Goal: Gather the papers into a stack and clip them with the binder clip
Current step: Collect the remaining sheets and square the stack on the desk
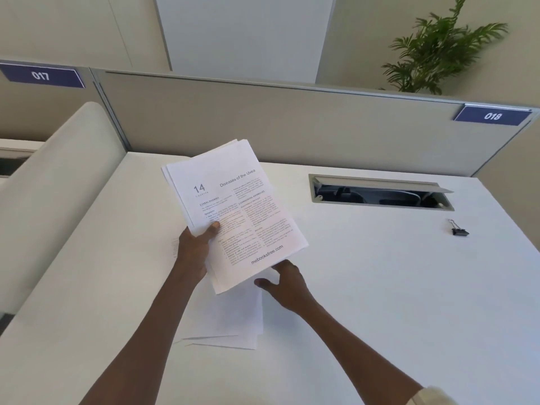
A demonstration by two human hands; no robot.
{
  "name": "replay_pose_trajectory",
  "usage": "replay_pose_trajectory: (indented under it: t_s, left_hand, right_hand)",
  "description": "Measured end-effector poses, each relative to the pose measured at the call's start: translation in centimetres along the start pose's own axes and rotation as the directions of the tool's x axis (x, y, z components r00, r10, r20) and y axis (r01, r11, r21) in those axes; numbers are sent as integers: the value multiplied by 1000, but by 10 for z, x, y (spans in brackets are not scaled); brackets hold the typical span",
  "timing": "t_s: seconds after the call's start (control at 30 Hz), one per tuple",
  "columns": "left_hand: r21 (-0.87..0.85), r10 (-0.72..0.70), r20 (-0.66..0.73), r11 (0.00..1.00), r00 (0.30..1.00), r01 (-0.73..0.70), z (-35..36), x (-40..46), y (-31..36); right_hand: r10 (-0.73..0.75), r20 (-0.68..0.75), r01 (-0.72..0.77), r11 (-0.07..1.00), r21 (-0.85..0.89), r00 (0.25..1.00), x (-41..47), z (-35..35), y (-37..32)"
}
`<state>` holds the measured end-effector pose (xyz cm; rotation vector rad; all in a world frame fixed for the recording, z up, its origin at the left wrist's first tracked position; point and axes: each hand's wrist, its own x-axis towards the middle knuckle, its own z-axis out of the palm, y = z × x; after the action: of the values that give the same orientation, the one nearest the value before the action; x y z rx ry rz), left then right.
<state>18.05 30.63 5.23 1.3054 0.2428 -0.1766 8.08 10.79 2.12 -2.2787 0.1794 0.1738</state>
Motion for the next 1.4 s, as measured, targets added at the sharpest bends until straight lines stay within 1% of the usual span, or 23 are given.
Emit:
replay_pose_trajectory:
  t_s: [0.07,0.13,0.23,0.33,0.4,0.47,0.77,0.83,0.97,1.07,1.2,1.4]
  left_hand:
    - [35,15,-17,999,1000,-15,-7,6,4]
    - [52,34,-26,998,999,-33,-12,13,8]
    - [67,56,-29,996,998,-54,-17,19,11]
    - [54,56,-42,997,998,-54,-20,23,11]
    - [70,66,-31,995,997,-64,-20,24,10]
    - [67,62,-25,996,998,-60,-22,25,8]
    - [33,63,-46,998,997,-61,-20,16,10]
    - [18,59,-49,998,997,-58,-19,14,11]
    - [9,77,-39,997,996,-77,-13,7,14]
    - [0,80,-39,997,996,-80,-7,3,13]
    - [17,85,-49,996,995,-84,6,-5,12]
    - [89,111,-71,990,991,-105,26,-19,7]
  right_hand:
    - [-211,68,218,966,-140,975,5,15,-11]
    - [-341,174,377,888,-264,924,10,33,-16]
    - [-386,325,495,775,-394,863,13,58,-16]
    - [-392,413,560,691,-458,822,14,82,-8]
    - [-355,456,563,669,-485,816,12,93,-1]
    - [-337,466,561,647,-517,818,10,100,7]
    - [-296,364,461,698,-548,883,10,92,27]
    - [-274,344,430,715,-552,898,11,85,34]
    - [-176,344,355,735,-577,922,9,63,46]
    - [-139,336,319,756,-571,932,4,46,58]
    - [-94,325,275,772,-573,941,-4,21,77]
    - [-50,319,240,770,-592,946,-19,-18,106]
